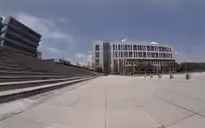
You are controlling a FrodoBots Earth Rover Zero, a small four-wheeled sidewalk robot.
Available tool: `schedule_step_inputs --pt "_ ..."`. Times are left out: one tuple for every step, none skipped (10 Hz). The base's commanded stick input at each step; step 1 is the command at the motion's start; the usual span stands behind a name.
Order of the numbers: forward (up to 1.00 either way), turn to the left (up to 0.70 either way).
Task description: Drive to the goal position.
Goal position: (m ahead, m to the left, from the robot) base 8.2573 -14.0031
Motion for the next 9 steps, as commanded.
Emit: schedule_step_inputs --pt "0.50 -0.50" --pt "0.50 -0.50" --pt "0.50 -0.50" --pt "0.50 -0.50" --pt "0.50 -0.50" --pt "0.50 -0.50" --pt "0.50 -0.24" --pt "0.50 -0.06" --pt "0.50 0.00"
